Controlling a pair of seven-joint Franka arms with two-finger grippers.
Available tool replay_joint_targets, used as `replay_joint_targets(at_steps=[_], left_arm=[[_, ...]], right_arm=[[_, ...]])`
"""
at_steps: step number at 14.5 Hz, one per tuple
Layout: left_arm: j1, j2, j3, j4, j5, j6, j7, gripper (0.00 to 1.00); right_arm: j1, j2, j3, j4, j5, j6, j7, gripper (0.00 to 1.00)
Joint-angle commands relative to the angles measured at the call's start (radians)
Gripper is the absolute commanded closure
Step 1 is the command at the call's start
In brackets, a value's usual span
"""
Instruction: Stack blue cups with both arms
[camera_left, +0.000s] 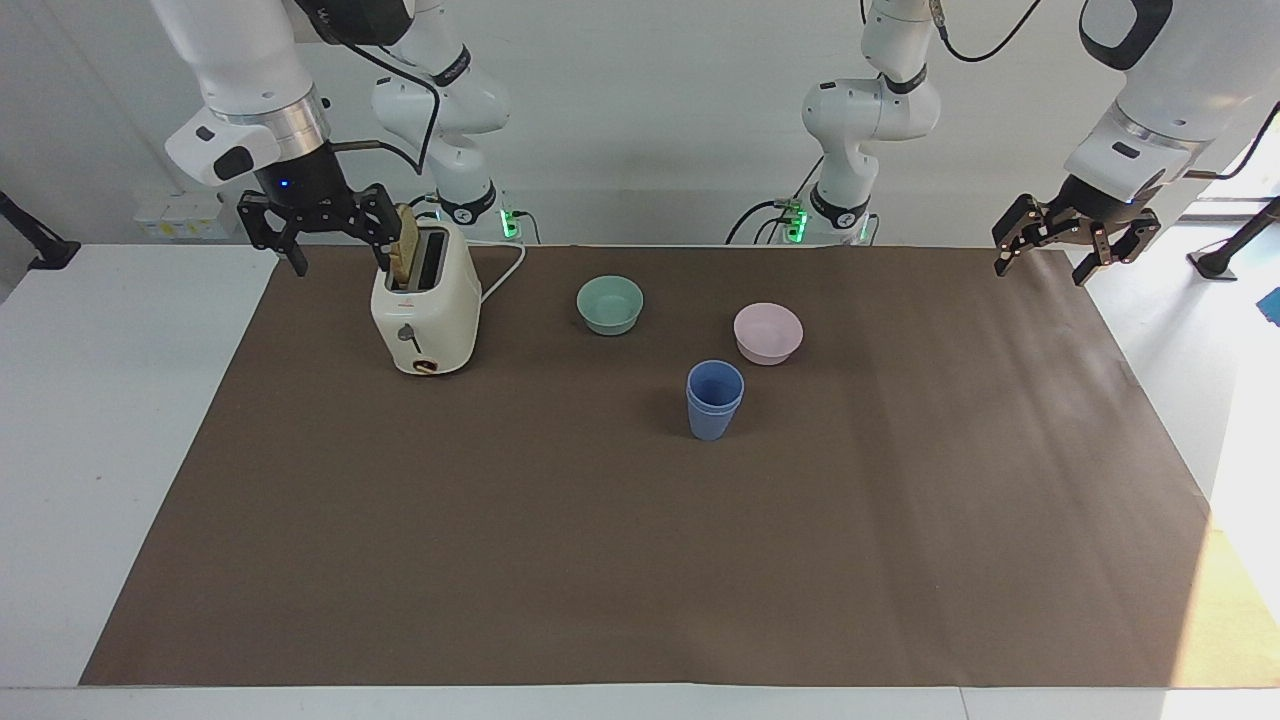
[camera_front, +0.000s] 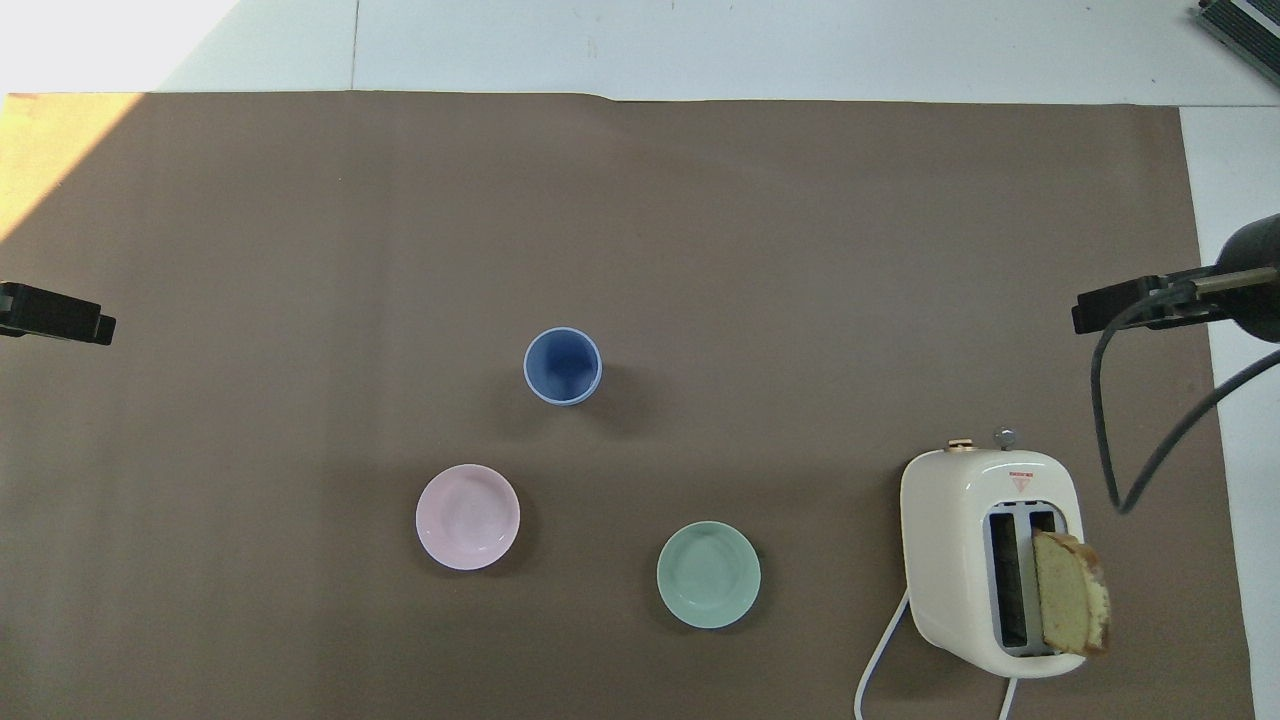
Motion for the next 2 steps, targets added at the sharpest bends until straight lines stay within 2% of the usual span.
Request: replay_joint_targets(at_steps=[1, 2], left_arm=[[0.015, -0.017, -0.011, -0.013, 0.013, -0.005, 0.005, 0.00], [0.015, -0.017, -0.011, -0.013, 0.013, -0.005, 0.007, 0.00]], right_arm=[[-0.014, -0.025, 0.010, -0.031, 0.001, 0.016, -0.023, 0.00], [-0.012, -0.025, 0.012, -0.029, 0.001, 0.012, -0.023, 0.00]])
